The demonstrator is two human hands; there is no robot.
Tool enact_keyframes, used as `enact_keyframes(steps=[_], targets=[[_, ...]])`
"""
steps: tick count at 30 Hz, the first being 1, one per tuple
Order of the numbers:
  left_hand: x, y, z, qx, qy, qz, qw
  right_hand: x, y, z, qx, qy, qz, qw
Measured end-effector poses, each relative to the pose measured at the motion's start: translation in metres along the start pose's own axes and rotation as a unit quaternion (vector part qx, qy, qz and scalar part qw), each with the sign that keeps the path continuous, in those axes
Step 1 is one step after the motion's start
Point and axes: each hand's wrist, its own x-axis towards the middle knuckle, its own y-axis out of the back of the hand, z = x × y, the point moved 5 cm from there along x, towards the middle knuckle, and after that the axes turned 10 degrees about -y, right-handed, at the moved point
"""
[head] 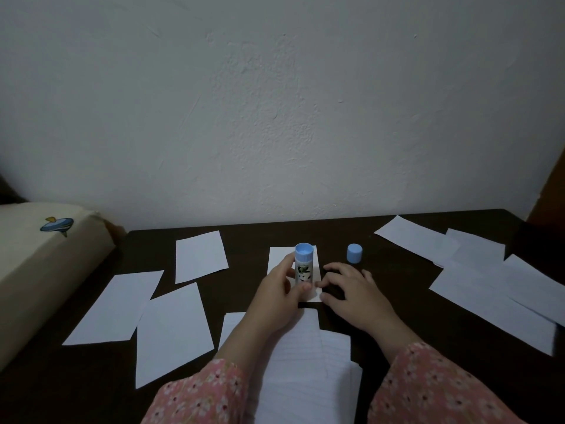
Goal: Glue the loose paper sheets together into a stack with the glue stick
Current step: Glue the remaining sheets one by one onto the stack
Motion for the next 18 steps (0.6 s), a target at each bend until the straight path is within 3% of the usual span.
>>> enact_keyframes(steps=[9, 18], targets=[[-0.007, 0.025, -0.022, -0.004, 0.046, 0.009, 0.999, 0.003, -0.002, 0.001, -0.007, -0.005, -0.004, 1.000], [-0.014, 0.041, -0.028, -0.003, 0.034, 0.032, 0.999, 0.001, 0.000, 0.000, -0.004, -0.005, -0.002, 1.000]])
